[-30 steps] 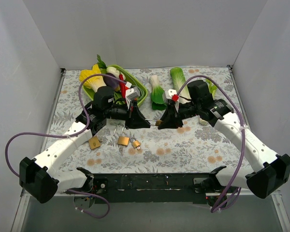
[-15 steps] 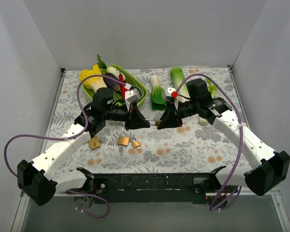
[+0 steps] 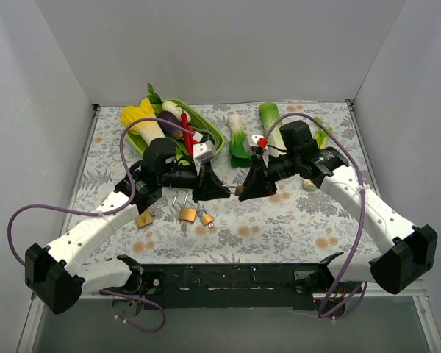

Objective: Lock with the key
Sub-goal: Lock the lock.

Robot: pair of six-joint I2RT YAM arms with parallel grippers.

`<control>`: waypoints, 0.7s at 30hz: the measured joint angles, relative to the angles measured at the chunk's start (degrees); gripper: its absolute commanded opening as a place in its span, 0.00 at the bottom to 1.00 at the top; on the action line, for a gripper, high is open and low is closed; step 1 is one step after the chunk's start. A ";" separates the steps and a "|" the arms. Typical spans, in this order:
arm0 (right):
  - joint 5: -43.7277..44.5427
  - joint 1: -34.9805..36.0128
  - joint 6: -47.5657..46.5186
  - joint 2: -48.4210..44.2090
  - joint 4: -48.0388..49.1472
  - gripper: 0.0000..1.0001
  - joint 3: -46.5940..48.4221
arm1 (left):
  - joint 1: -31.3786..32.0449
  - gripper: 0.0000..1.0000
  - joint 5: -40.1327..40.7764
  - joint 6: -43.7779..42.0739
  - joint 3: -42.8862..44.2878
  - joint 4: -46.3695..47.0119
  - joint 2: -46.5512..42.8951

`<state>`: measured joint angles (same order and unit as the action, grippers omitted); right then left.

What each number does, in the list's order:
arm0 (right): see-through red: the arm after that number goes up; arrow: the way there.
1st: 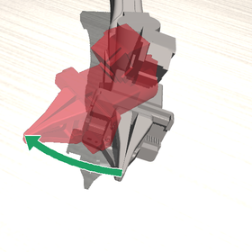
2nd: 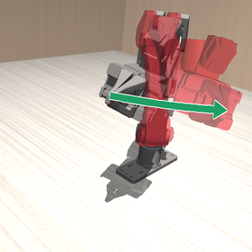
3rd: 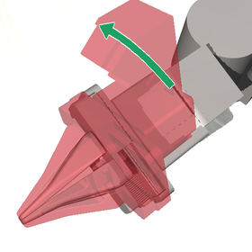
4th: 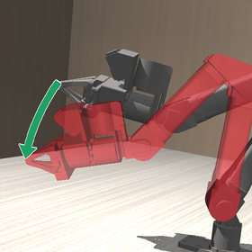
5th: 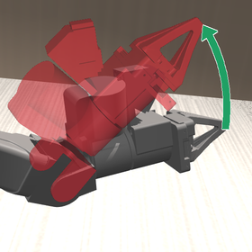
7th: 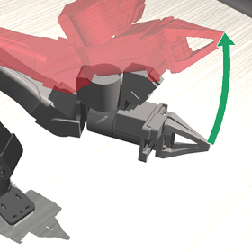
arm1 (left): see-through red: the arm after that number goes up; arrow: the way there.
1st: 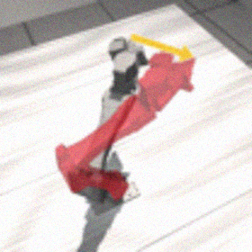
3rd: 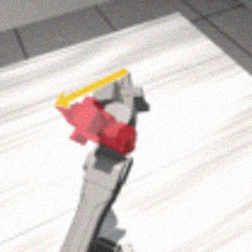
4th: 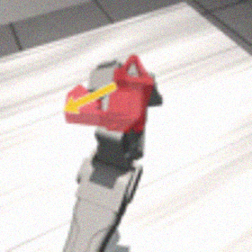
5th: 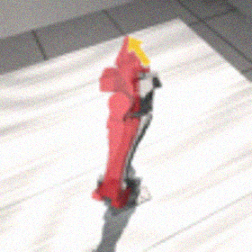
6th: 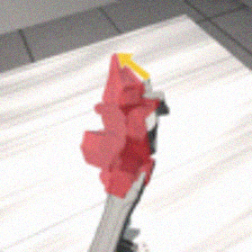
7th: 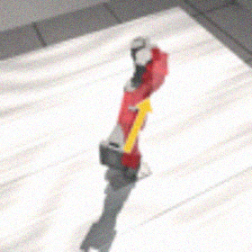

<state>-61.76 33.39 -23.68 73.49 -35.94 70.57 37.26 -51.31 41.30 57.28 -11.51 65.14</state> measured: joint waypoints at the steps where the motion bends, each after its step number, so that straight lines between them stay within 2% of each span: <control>1: -0.17 0.00 0.22 0.24 0.02 0.01 0.00 | 0.00 0.00 0.22 0.00 -0.22 0.04 -0.13; 12: -1.11 0.11 3.15 1.62 0.87 0.02 0.00 | 0.00 0.00 1.36 3.21 -1.86 1.44 -0.92; 14: -0.90 0.20 2.51 1.64 0.13 0.19 0.04 | -0.20 0.00 1.22 4.02 -2.43 1.81 -1.20; 15: -0.72 0.28 2.34 1.73 -0.15 0.30 0.07 | -0.44 0.00 0.83 4.35 -2.71 1.97 -1.25; 17: -0.48 0.35 1.25 2.19 -0.70 0.39 0.28 | -1.42 0.00 -0.17 4.61 -3.21 2.27 -1.22; 18: -0.28 0.37 1.03 2.47 -0.79 0.47 0.44 | -1.79 0.00 -0.57 4.57 -3.30 2.34 -1.14; 21: -0.26 -0.48 -1.03 3.17 -2.56 0.55 1.18 | -3.43 0.00 -1.18 3.82 -3.30 2.01 -0.98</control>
<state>-62.02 32.91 -24.71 76.66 -38.50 71.75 33.82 -52.49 45.12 53.98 -9.50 64.16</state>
